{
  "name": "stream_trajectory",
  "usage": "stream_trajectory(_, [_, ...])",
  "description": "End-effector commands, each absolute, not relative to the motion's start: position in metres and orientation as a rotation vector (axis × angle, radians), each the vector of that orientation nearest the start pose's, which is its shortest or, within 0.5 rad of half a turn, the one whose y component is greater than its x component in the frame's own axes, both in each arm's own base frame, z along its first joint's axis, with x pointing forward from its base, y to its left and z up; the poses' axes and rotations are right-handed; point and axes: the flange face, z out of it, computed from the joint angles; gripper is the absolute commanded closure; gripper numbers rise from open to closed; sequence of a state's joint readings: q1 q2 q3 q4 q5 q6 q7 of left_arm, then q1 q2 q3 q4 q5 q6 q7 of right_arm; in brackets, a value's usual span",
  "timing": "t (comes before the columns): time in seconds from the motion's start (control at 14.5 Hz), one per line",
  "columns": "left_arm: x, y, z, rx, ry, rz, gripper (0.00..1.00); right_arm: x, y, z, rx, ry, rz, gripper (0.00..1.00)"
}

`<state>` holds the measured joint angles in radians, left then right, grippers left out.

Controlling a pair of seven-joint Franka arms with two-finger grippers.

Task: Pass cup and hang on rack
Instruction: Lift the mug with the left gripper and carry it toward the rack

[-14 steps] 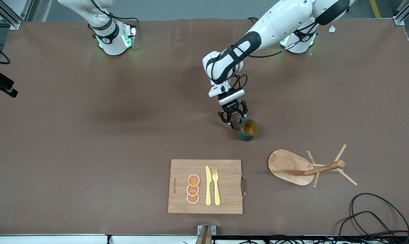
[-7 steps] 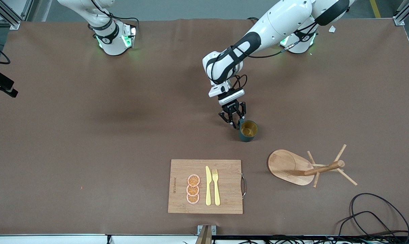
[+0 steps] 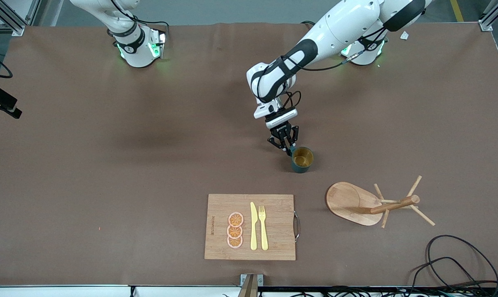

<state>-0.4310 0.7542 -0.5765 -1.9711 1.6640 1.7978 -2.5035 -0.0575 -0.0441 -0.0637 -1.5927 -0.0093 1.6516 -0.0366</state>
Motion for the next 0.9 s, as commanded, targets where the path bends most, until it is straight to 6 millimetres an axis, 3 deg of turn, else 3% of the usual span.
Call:
stream_trajectory(0.0, [0.381,-0.448,0.126,-2.461,-0.504,-1.392,1.00,0.541,-0.071,0.650,-3.155,0.121,-0.158,0.00])
stream_trajectory(0.14, [0.398,-0.463,0.148,-2.466,-0.596,-1.329,1.00,0.540,-0.071,0.650,-3.155,0.123,-0.158,0.00])
stream_trajectory(0.28, [0.422,-0.497,0.198,-2.527,-0.745,-1.159,1.00,0.540,-0.071,0.650,-3.155,0.123,-0.158,0.00])
stream_trajectory(0.48, [0.467,-0.523,0.275,-2.595,-0.987,-0.967,1.00,0.540,-0.071,0.650,-3.155,0.121,-0.158,0.00])
stream_trajectory(0.62, [0.485,-0.531,0.312,-2.629,-1.157,-0.844,1.00,0.540,-0.071,0.650,-3.155,0.123,-0.158,0.00])
stream_trajectory(0.83, [0.518,-0.517,0.357,-2.644,-1.369,-0.734,1.00,0.540,-0.071,0.650,-3.155,0.123,-0.158,0.00])
